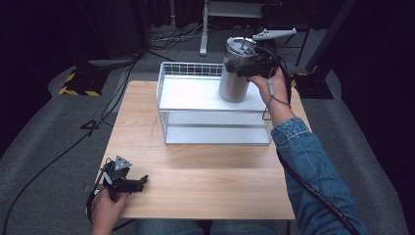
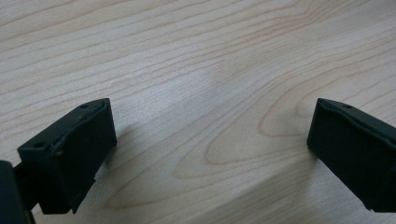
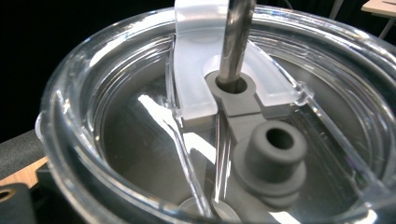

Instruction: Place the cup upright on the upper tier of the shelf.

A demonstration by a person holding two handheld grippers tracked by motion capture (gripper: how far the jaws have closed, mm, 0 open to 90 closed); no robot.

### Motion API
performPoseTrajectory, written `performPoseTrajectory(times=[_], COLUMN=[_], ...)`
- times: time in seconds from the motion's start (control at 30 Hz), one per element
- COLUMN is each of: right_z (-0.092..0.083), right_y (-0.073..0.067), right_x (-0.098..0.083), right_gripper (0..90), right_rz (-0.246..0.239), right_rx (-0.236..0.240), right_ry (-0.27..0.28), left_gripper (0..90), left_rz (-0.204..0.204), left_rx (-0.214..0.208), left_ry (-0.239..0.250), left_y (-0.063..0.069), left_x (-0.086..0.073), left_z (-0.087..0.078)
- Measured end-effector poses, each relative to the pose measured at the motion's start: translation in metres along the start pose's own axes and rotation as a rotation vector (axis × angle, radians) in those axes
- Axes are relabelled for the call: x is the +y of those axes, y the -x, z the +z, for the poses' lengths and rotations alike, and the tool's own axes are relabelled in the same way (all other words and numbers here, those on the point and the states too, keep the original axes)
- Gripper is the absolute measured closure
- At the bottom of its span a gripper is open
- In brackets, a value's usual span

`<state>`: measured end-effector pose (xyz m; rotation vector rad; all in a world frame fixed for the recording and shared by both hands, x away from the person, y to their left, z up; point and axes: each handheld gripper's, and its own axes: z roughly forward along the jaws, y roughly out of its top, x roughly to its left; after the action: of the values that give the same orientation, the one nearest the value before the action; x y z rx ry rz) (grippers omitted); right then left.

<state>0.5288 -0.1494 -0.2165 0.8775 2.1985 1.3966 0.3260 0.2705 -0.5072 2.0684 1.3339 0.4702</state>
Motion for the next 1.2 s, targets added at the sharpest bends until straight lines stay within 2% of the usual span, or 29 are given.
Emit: performPoseTrajectory(times=[0.37,0.63,1.07,1.2], right_z=[0.009,0.011,0.013,0.014], right_y=[0.003,0.004,0.004,0.005], right_x=[-0.009,-0.011,-0.013,-0.013], right_gripper=[3.6,3.4,1.1,0.0], right_rz=[0.004,-0.021,-0.015,0.000], right_rx=[-0.001,0.008,0.008,0.006], right_ry=[-0.028,-0.007,0.002,0.004], left_gripper=[1.7,1.7,1.7,1.7], left_rz=[0.001,0.005,0.005,0.005], left_rx=[0.000,0.001,0.001,0.001], left_ry=[0.000,-0.001,-0.001,-0.001], left_y=[0.000,0.000,0.000,0.000], left_x=[0.000,0.000,0.000,0.000], left_z=[0.000,0.000,0.000,0.000])
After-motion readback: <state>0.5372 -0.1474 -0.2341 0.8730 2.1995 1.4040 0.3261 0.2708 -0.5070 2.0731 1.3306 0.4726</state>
